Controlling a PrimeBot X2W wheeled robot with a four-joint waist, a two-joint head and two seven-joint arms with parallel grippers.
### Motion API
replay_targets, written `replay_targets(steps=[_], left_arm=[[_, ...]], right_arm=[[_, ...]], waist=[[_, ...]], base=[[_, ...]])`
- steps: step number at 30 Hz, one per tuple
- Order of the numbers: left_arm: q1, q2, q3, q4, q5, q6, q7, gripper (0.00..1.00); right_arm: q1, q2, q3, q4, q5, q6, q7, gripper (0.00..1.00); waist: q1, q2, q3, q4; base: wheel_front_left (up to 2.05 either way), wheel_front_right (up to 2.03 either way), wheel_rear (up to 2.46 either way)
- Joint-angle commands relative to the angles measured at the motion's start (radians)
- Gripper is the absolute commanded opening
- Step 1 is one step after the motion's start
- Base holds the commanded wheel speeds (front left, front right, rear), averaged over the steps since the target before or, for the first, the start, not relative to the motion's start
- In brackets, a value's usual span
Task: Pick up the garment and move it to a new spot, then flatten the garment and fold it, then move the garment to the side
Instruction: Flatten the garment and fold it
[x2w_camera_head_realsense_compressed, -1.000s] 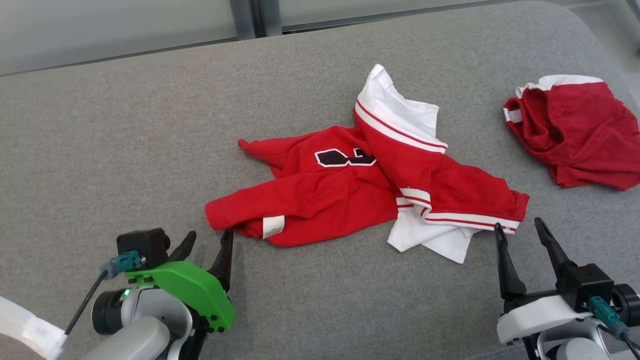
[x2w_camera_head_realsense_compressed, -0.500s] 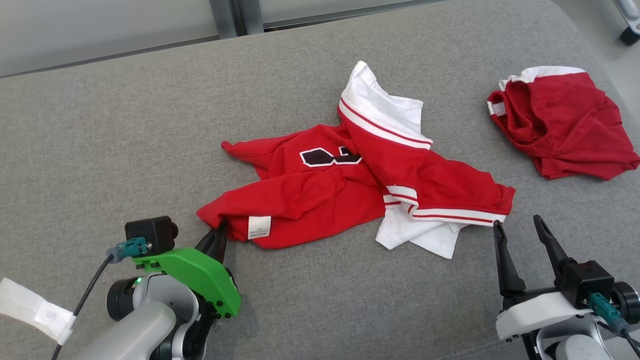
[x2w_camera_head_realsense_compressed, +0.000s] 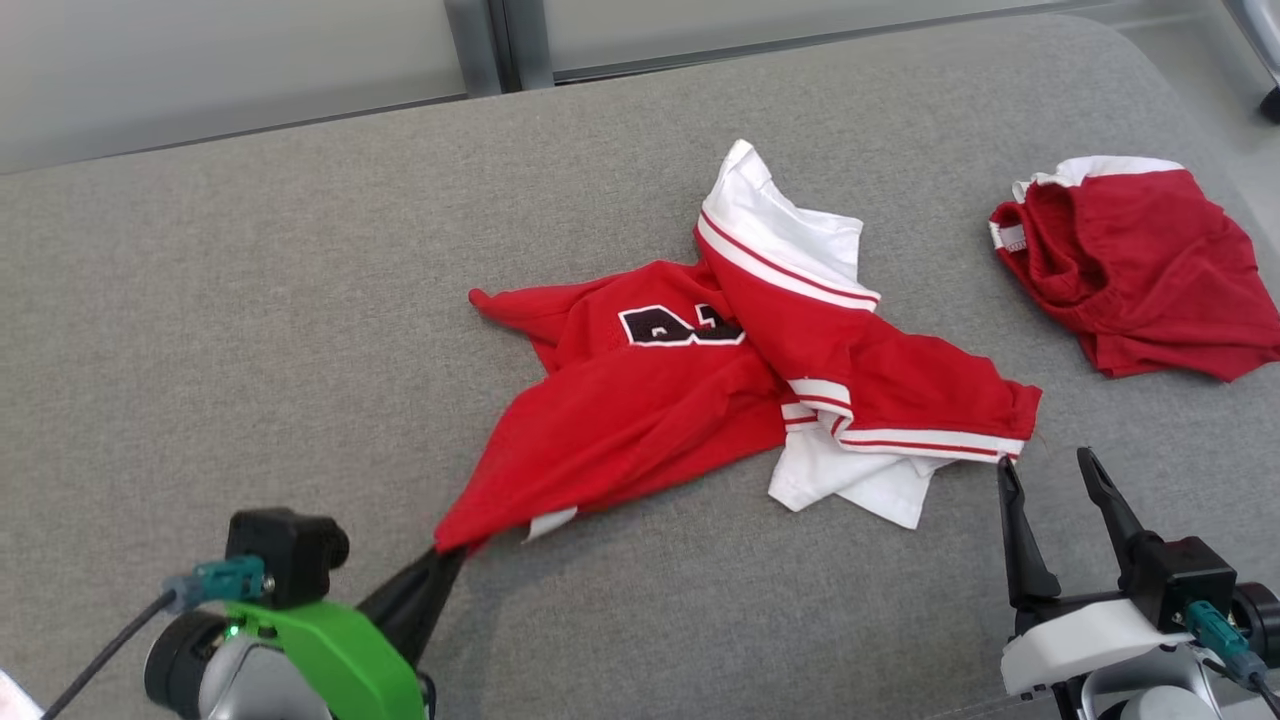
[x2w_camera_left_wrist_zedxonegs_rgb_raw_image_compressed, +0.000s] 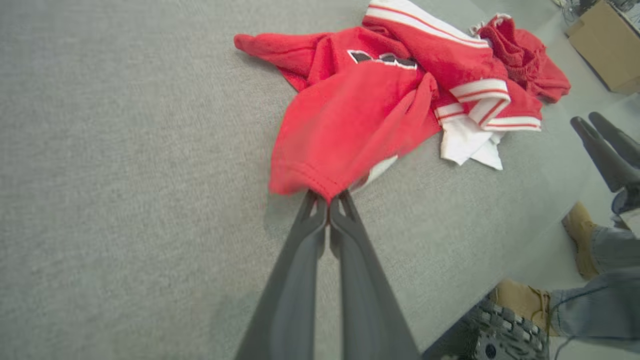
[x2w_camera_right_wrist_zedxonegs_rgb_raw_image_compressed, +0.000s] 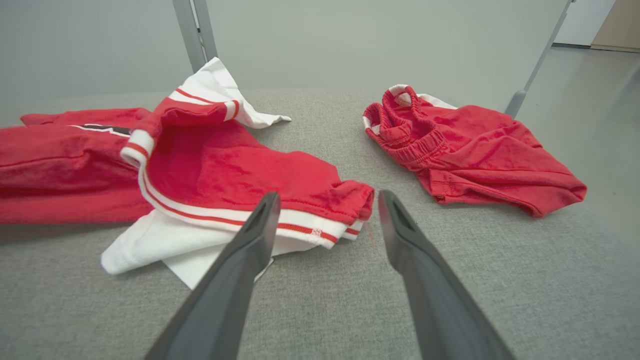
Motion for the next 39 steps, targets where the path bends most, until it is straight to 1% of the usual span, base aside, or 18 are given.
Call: replay_targets(steps=[1, 3, 4, 6, 8, 9, 12, 14, 16, 17, 18, 20, 23, 26, 30, 34, 37, 39], left_arm=[[0.022, 0.041, -0.022, -0.027, 0.019, 0.008, 0.032, 0.0], [0.04, 0.083, -0.061, -0.062, 0.031, 0.012, 0.081, 0.0], [0.049, 0.089, -0.08, -0.063, 0.029, 0.01, 0.101, 0.0], [0.067, 0.07, -0.105, -0.032, 0.01, 0.0, 0.12, 0.0], [0.069, 0.062, -0.116, -0.002, 0.019, -0.002, 0.121, 0.0], [0.069, 0.048, -0.126, 0.039, 0.035, -0.008, 0.12, 0.0], [0.074, -0.027, -0.145, 0.157, 0.036, -0.026, 0.102, 0.0], [0.067, -0.065, -0.153, 0.236, 0.05, -0.036, 0.089, 0.0], [0.071, -0.109, -0.153, 0.28, 0.038, -0.05, 0.072, 0.0], [0.076, -0.124, -0.147, 0.295, 0.032, -0.057, 0.061, 0.25], [0.081, -0.132, -0.143, 0.306, 0.028, -0.059, 0.05, 1.0], [0.085, -0.138, -0.139, 0.32, 0.034, -0.06, 0.032, 1.0], [0.107, -0.138, -0.11, 0.316, 0.02, -0.038, -0.018, 1.0], [0.151, -0.129, -0.063, 0.287, -0.003, -0.003, -0.084, 1.0], [0.212, -0.11, 0.019, 0.242, -0.033, 0.053, -0.202, 1.0], [0.269, -0.124, 0.125, 0.215, -0.044, 0.111, -0.304, 1.0], [0.31, -0.156, 0.202, 0.213, 0.008, 0.127, -0.326, 1.0], [0.334, -0.172, 0.249, 0.219, 0.072, 0.128, -0.33, 1.0]], right_arm=[[0.011, -0.001, 0.0, 0.0, 0.0, -0.002, -0.003, 1.0], [0.012, -0.001, 0.002, 0.001, 0.002, -0.002, -0.003, 1.0], [0.008, -0.002, 0.003, 0.001, 0.004, -0.002, -0.003, 1.0], [0.0, -0.002, 0.006, 0.002, 0.004, -0.002, -0.003, 1.0], [-0.004, -0.002, 0.009, 0.003, 0.004, -0.002, -0.003, 1.0], [-0.007, -0.002, 0.01, 0.005, 0.003, -0.002, -0.003, 1.0], [-0.013, -0.002, 0.013, 0.006, -0.002, -0.002, -0.003, 1.0], [-0.015, -0.002, 0.017, 0.007, -0.008, -0.002, -0.003, 1.0], [-0.017, -0.002, 0.017, 0.007, -0.01, -0.002, -0.003, 1.0], [-0.016, -0.002, 0.016, 0.005, -0.012, -0.002, -0.003, 1.0], [-0.013, -0.002, 0.015, 0.004, -0.013, -0.002, -0.003, 1.0], [-0.004, -0.001, 0.011, 0.002, -0.016, -0.002, -0.003, 1.0], [0.008, -0.002, 0.005, -0.001, -0.026, -0.002, -0.003, 1.0], [0.02, -0.001, -0.009, -0.012, -0.038, -0.002, -0.003, 1.0], [0.037, -0.013, -0.035, -0.036, -0.05, -0.002, -0.003, 1.0], [0.058, -0.029, -0.061, -0.063, -0.057, -0.002, -0.003, 1.0], [0.078, -0.039, -0.081, -0.08, -0.062, -0.002, -0.003, 1.0], [0.09, -0.043, -0.094, -0.09, -0.066, -0.002, -0.003, 1.0]], waist=[[0.0, 0.0, 0.0, 0.011], [0.0, 0.0, 0.003, 0.019], [0.0, 0.0, 0.005, 0.023], [0.0, 0.0, 0.008, 0.03], [0.0, 0.0, 0.009, 0.033], [0.0, 0.0, 0.01, 0.035], [0.0, 0.0, 0.009, 0.043], [0.0, 0.0, 0.008, 0.043], [0.0, 0.0, 0.006, 0.043], [0.0, 0.0, 0.005, 0.042], [0.0, 0.0, 0.004, 0.042], [0.0, 0.0, 0.001, 0.043], [0.0, 0.0, -0.01, 0.045], [0.0, 0.0, -0.027, 0.046], [0.0, 0.0, -0.06, 0.056], [0.0, 0.0, -0.101, 0.074], [0.0, 0.0, -0.134, 0.091], [0.0, 0.0, -0.156, 0.099]], base=[[0.0, 0.0, 0.0], [0.0, 0.0, 0.0], [0.0, 0.0, 0.0], [0.0, 0.0, 0.0], [0.0, 0.0, 0.0], [0.0, 0.0, 0.0], [0.0, 0.0, 0.0], [0.0, 0.0, 0.0], [0.0, 0.0, 0.0], [0.0, 0.0, 0.0], [0.0, 0.0, 0.0], [0.0, 0.0, 0.0], [0.0, 0.0, 0.0], [0.0, 0.0, 0.0], [0.0, 0.0, 0.0], [0.0, 0.0, 0.0], [0.0, 0.0, 0.0], [0.0, 0.0, 0.0]])
